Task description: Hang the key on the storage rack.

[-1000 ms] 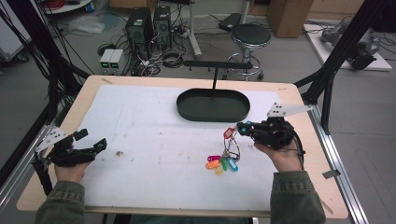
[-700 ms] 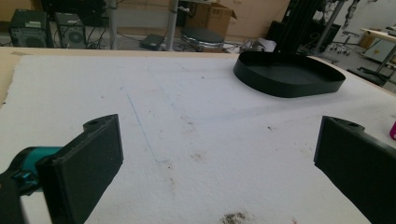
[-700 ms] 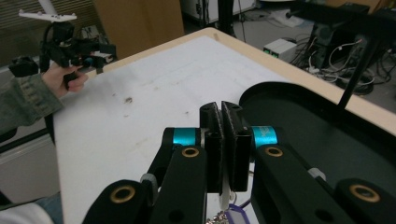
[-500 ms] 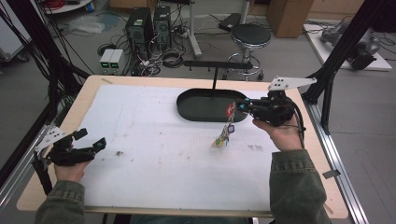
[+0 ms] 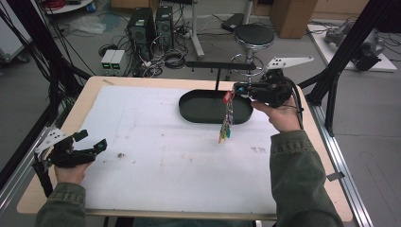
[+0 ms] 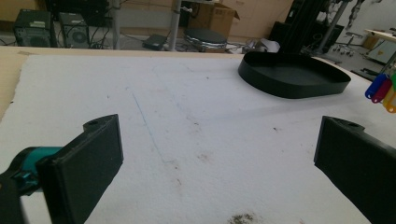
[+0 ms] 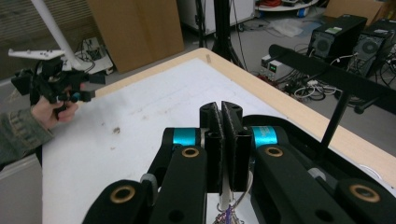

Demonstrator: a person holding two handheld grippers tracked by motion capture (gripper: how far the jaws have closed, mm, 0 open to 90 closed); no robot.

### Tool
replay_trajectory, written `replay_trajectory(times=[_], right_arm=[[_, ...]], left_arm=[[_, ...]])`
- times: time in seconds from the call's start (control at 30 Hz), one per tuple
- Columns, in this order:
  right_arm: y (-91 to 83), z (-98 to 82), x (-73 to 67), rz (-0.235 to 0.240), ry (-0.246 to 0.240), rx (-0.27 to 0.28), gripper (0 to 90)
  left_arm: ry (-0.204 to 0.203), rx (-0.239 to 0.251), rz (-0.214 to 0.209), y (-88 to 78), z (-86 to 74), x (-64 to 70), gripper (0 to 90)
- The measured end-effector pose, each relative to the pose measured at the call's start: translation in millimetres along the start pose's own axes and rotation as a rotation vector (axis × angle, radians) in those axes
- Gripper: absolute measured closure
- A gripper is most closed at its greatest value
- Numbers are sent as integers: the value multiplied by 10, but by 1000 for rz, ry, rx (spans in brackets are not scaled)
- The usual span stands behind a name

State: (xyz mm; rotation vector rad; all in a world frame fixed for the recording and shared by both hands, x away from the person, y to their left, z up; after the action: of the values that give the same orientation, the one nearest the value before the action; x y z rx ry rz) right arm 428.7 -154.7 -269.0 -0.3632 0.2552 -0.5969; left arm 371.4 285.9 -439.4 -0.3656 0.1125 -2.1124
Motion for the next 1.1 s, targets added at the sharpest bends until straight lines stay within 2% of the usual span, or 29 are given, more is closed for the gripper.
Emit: replay_trajectory(times=[0.3,0.53,0.8,0.87,1.0,1.1], right_arm=[[153,132,197,-37,8,-18,878],[258,263,379,-81,36,-22,878],[406,302,499,-95,62,-22,878],[439,334,541,-112,59,-33,878],[492,432,580,-104,76,-16,878],[548,461,623,-116,71,-20,878]], left_arm=[[-9,4,-7,22,4,-3,17],[-15,10,-9,20,9,-5,17],[-19,13,-13,21,12,0,17],[-19,13,-13,19,13,0,17],[-20,11,-15,22,10,-2,17],[-19,9,-16,26,7,-6,17]])
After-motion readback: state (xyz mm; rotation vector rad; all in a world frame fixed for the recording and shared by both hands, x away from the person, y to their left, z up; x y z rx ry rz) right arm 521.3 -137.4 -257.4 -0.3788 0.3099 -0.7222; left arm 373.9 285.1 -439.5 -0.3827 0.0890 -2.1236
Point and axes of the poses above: each handheld gripper's, and its own axes: y roughly forward along the jaws, z roughly out of its top, x roughly to its right, the point moved 10 cm from there along y, roughly forward along the jaws, and after that the axes turned 2 degrees about -z, right-handed, at the moved point
